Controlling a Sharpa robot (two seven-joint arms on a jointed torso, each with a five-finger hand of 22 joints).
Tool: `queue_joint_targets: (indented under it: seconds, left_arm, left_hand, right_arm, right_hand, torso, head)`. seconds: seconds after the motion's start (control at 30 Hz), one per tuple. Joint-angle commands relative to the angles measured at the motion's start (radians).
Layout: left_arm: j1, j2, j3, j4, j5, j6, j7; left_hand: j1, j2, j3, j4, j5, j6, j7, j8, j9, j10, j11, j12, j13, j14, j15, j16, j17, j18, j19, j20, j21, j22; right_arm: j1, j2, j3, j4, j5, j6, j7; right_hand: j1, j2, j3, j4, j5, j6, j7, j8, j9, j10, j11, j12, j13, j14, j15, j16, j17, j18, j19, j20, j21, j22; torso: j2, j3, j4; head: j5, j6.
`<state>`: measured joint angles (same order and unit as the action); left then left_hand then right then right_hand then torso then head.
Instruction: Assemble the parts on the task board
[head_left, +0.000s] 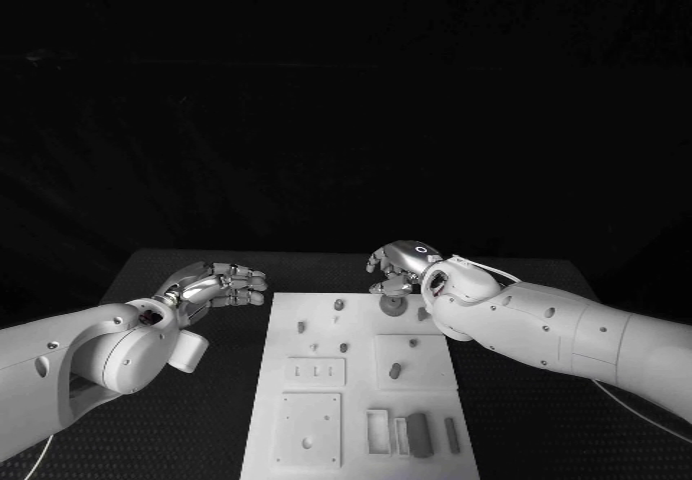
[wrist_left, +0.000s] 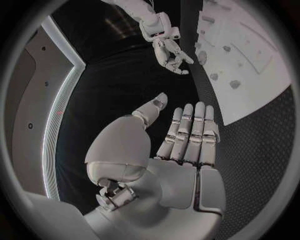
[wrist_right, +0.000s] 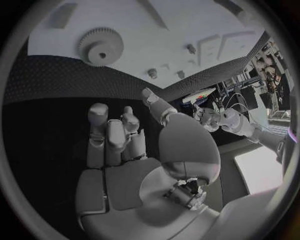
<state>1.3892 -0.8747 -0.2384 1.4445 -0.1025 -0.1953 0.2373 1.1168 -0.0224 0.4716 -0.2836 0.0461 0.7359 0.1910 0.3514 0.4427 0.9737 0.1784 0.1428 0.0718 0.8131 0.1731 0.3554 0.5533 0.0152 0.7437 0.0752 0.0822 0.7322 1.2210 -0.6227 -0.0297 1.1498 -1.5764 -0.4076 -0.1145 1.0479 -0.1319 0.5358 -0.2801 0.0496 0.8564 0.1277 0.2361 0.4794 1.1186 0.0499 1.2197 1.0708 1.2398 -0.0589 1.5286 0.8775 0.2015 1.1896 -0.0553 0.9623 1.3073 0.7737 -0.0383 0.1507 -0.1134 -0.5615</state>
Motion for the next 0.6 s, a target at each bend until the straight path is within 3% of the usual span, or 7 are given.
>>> queue_joint_targets:
  seconds: [0.03, 0.13, 0.23, 0.43, 0.6]
  left_arm:
    - [0.002, -0.003, 0.001, 0.01, 0.007, 0.002, 0.034]
    - [0.001, -0.008, 0.001, 0.022, 0.007, 0.006, 0.042]
    - [0.001, -0.004, 0.001, 0.019, 0.007, 0.008, 0.043]
    - [0.001, -0.003, 0.001, 0.013, 0.007, 0.008, 0.038]
    - [0.0, -0.003, 0.001, 0.012, 0.007, 0.009, 0.034]
  left_hand:
    - [-0.01, 0.004, -0.005, 0.001, 0.004, 0.005, 0.007, -0.001, -0.001, 0.007, 0.0, -0.004, 0.0, 0.006, 0.0, -0.004, 0.001, -0.009, 0.007, -0.002, -0.007, -0.001]
    - [-0.013, 0.005, -0.005, 0.002, 0.004, 0.008, 0.006, 0.0, 0.0, 0.01, -0.001, -0.003, 0.001, 0.007, -0.001, -0.005, 0.002, -0.009, 0.009, -0.003, -0.007, -0.001]
    - [-0.014, 0.006, -0.005, 0.002, 0.004, 0.009, 0.006, 0.001, 0.0, 0.011, -0.001, -0.003, 0.001, 0.008, -0.001, -0.005, 0.002, -0.008, 0.009, -0.003, -0.007, -0.001]
    - [-0.016, 0.004, -0.007, 0.002, 0.004, 0.009, 0.007, 0.001, -0.001, 0.011, 0.0, -0.003, 0.0, 0.009, -0.001, -0.005, 0.003, -0.008, 0.01, -0.003, -0.008, -0.001]
    - [-0.018, 0.003, -0.007, 0.002, 0.004, 0.008, 0.009, 0.0, -0.001, 0.011, 0.002, -0.004, 0.0, 0.009, -0.001, -0.006, 0.003, -0.008, 0.01, -0.003, -0.009, -0.001]
  right_arm:
    - [0.004, -0.029, 0.0, 0.027, 0.023, 0.086, 0.072]
    - [0.004, -0.046, 0.0, 0.027, 0.025, 0.112, 0.074]
    - [0.004, -0.045, 0.0, 0.011, 0.029, 0.126, 0.072]
    - [0.002, -0.03, 0.0, -0.024, 0.029, 0.136, 0.063]
    - [-0.002, -0.024, 0.0, -0.047, 0.015, 0.152, 0.047]
  right_hand:
    - [-0.005, -0.012, -0.001, -0.005, 0.0, -0.022, 0.034, 0.007, 0.001, -0.003, -0.002, 0.002, -0.001, -0.008, 0.0, -0.001, -0.003, 0.06, -0.001, -0.004, -0.006, 0.013]
    - [-0.009, -0.018, -0.003, -0.003, 0.0, -0.021, 0.033, 0.008, 0.001, -0.004, -0.002, 0.002, -0.002, -0.01, -0.001, -0.001, -0.005, 0.06, -0.003, -0.003, -0.007, 0.014]
    - [-0.013, -0.02, -0.004, -0.001, 0.0, -0.021, 0.033, 0.008, 0.001, -0.004, -0.003, 0.002, -0.002, -0.012, -0.001, -0.001, -0.008, 0.06, -0.003, -0.002, -0.007, 0.014]
    - [-0.018, -0.013, -0.003, 0.004, 0.0, -0.021, 0.034, 0.008, 0.001, -0.006, -0.002, 0.002, -0.003, -0.014, -0.001, -0.001, -0.008, 0.06, -0.004, -0.001, -0.008, 0.014]
    - [-0.02, -0.01, -0.003, 0.005, 0.0, -0.023, 0.034, 0.007, 0.0, -0.006, -0.002, 0.002, -0.003, -0.015, -0.001, -0.001, -0.01, 0.06, -0.005, -0.001, -0.008, 0.014]
  torso:
    - [0.002, 0.0047, -0.0095]
    - [0.003, 0.007, -0.0136]
    - [0.003, 0.0052, -0.0095]
    - [0.004, 0.0088, -0.0102]
    - [0.003, 0.0054, -0.0068]
  head:
    - [0.0, 0.006]
    - [0.0, 0.008]
    - [-0.005, 0.008]
    - [-0.005, 0.003]
    - [-0.008, 0.0]
